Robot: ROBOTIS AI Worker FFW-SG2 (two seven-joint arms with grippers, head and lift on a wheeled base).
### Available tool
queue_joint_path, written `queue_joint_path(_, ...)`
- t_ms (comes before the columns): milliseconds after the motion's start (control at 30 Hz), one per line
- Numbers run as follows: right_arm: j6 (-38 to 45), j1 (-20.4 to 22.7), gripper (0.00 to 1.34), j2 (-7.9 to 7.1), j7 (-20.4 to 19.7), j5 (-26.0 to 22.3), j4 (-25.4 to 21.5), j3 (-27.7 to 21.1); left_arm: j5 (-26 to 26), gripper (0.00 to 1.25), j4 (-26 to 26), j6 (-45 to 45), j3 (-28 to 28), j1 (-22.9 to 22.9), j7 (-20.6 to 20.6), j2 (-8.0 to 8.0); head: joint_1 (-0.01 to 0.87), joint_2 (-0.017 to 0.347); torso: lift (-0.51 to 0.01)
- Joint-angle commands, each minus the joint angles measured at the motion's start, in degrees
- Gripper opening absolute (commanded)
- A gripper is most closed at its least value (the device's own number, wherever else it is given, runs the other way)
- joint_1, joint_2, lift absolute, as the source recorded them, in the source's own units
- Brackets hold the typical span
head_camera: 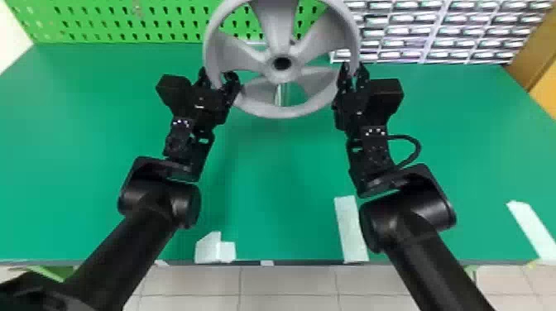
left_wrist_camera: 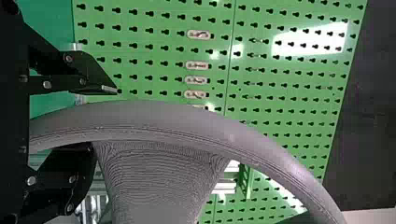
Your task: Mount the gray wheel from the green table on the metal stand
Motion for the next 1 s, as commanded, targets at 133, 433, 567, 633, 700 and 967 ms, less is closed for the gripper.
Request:
queue_joint_path(133, -0.2, -0.5, 0.25, 0.0, 0.0, -0.2, 0.7, 0.3, -0.3, 0.4, 1.3, -0.6, -0.2, -0.9, 0.0, -0.01, 0.867, 0.052, -0.1)
queue_joint_path(433, -0.5, -1.0, 0.25, -0.09, 0.0, -0.3, 1.0, 0.4, -0.3, 0.4, 2.3, -0.7, -0.1, -1.5, 0.1, -0.01, 0.867, 0.052, -0.1)
queue_joint_path(567, -0.7, -1.2, 0.25, -0.09, 0.0, -0.3, 1.5, 0.4, -0.2, 0.4, 2.9, -1.1, -0.4, -1.8, 0.1, -0.01, 0.867, 0.052, -0.1)
queue_joint_path(633, -0.6, -1.4, 0.25, -0.09, -0.1, -0.4, 1.6, 0.4, -0.1, 0.4, 3.3, -1.2, -0.4, -1.9, 0.1, -0.1, 0.867, 0.052, -0.1)
queue_joint_path(700, -0.6, -1.5, 0.25, -0.09, 0.0, -0.4, 1.7, 0.4, 0.1, 0.4, 3.7, -1.3, -0.5, -2.0, 0.1, -0.1, 0.867, 0.052, -0.1)
queue_joint_path(967, -0.6, -1.2, 0.25, -0.18, 0.0, -0.4, 1.8, 0.1, 0.7, 0.4, 4.1, -1.3, -1.2, -2.0, 0.1, -0.1, 0.867, 0.052, -0.1)
